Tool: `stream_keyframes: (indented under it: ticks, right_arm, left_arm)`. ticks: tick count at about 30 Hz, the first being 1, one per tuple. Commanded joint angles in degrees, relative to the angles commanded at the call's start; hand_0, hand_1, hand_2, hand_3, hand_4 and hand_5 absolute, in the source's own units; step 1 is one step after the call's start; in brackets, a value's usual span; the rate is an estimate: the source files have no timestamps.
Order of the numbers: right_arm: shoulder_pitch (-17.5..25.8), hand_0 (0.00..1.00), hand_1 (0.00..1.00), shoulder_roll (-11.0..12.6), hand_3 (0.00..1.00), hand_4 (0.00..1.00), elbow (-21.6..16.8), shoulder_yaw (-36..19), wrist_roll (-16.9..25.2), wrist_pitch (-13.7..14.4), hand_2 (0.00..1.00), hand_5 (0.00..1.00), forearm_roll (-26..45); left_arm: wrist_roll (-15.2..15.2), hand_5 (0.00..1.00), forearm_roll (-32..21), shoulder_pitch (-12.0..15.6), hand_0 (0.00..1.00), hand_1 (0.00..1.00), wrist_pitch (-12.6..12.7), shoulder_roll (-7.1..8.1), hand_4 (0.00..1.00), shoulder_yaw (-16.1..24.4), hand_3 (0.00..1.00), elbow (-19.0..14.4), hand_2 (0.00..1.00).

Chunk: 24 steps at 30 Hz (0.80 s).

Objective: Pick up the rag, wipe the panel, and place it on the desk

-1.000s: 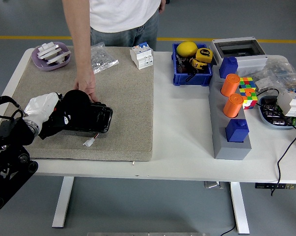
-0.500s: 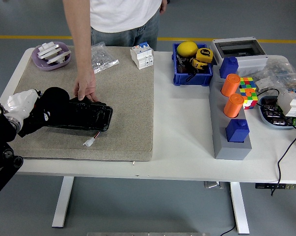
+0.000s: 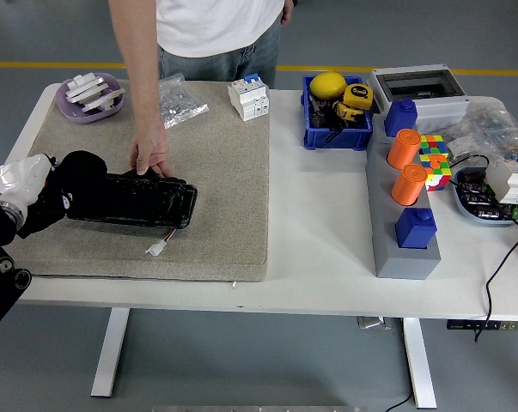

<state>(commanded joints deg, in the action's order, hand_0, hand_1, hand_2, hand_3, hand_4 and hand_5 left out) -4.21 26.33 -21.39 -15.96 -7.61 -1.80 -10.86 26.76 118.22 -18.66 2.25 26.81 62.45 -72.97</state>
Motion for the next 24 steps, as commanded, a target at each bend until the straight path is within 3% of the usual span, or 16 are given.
stream_keyframes:
  ticks: [9,24]
  right_arm:
    - [-0.09,0.764,0.655,0.08,0.729,0.998,0.03,0.08,-0.03,0.00,0.690,0.616,0.05]
    - [-0.25,0.764,0.656,0.24,0.729,0.998,0.06,0.24,-0.06,-0.05,0.690,0.617,0.04]
  left_arm:
    - [0.47,0.002,-0.39,-1.17,0.273,0.453,-0.23,-1.02,0.002,-3.96,0.472,-2.81,0.596]
    - [1.51,0.002,-0.96,-4.70,0.277,0.455,-0.81,-2.52,0.021,-13.90,0.480,-7.73,0.596]
